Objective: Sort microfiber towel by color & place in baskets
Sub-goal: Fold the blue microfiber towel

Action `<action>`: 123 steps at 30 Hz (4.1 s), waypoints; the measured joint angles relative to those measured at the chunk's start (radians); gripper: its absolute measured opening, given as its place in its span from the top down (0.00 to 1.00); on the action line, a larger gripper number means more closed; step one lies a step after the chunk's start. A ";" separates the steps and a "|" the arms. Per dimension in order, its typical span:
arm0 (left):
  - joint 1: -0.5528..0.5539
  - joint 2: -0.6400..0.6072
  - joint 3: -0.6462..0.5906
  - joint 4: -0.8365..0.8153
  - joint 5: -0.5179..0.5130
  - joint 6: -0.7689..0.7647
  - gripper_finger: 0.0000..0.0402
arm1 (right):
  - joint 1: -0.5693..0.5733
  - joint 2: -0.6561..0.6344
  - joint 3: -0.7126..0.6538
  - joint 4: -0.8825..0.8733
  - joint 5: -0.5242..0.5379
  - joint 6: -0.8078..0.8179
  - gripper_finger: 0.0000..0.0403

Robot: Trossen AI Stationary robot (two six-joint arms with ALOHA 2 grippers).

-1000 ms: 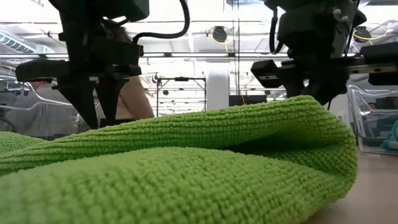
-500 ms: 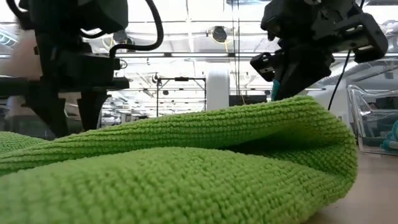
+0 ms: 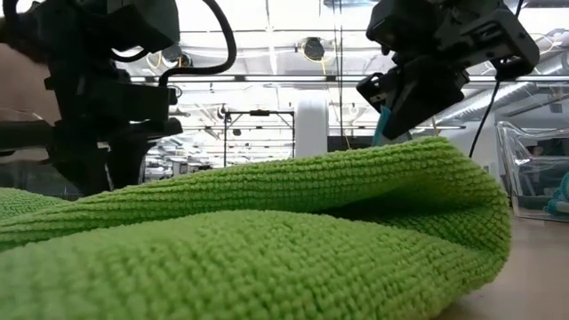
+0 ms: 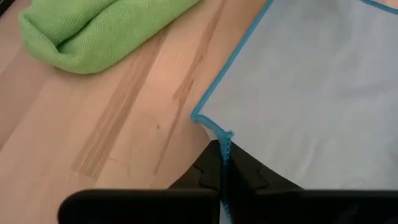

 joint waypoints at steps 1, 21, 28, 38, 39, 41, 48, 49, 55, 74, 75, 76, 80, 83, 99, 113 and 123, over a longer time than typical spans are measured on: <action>0.000 0.000 -0.001 0.003 0.005 -0.004 0.82 | 0.000 0.000 0.000 0.003 0.000 0.000 1.00; 0.027 0.000 0.234 -0.162 -0.069 -0.183 1.00 | -0.007 -0.102 0.000 0.011 0.083 0.034 1.00; 0.137 -0.001 0.345 -0.161 -0.222 -0.051 1.00 | -0.113 -0.230 0.001 -0.070 0.251 0.063 1.00; 0.362 -0.013 0.336 -0.313 -0.304 0.017 1.00 | -0.310 -0.384 0.000 -0.329 0.466 0.075 1.00; 0.376 -0.026 0.339 -0.330 -0.310 0.025 1.00 | -0.319 -0.398 0.000 -0.312 0.465 0.073 1.00; 0.397 -0.052 0.357 -0.343 -0.318 0.036 1.00 | -0.327 -0.431 0.000 -0.263 0.464 0.059 1.00; 0.422 -0.196 0.432 -0.336 -0.313 0.020 1.00 | -0.325 -0.538 0.000 -0.085 0.289 -0.001 1.00; 0.421 -0.214 0.454 -0.330 -0.313 0.011 1.00 | -0.325 -0.551 0.000 -0.089 0.271 -0.001 1.00; 0.398 -0.313 0.551 -0.228 -0.325 0.017 1.00 | -0.332 -0.583 0.000 -0.171 0.253 -0.014 1.00; 0.123 -0.334 0.924 -0.274 -0.219 -0.163 1.00 | -0.233 -0.677 0.190 0.016 -0.168 0.247 1.00; 0.106 -0.335 0.935 -0.254 -0.210 -0.157 1.00 | -0.227 -0.677 0.194 0.059 -0.201 0.268 1.00; 0.090 -0.335 0.946 -0.246 -0.206 -0.146 1.00 | -0.221 -0.677 0.195 0.101 -0.233 0.288 1.00; 0.037 -0.333 0.995 -0.215 -0.195 -0.096 1.00 | -0.199 -0.675 0.195 0.230 -0.314 0.356 1.00; 0.015 -0.335 1.017 -0.158 -0.154 -0.039 1.00 | -0.181 -0.674 0.195 0.312 -0.350 0.401 1.00; -0.102 -0.312 0.992 -0.138 -0.025 -0.100 1.00 | 0.014 -0.580 0.145 0.406 -0.345 0.409 1.00; -0.308 -0.231 0.992 -0.064 -0.190 -0.209 1.00 | 0.286 -0.473 0.145 0.536 -0.223 0.407 1.00; -0.394 -0.228 0.991 -0.134 -0.382 -0.300 1.00 | 0.314 -0.465 0.145 0.513 -0.042 0.358 1.00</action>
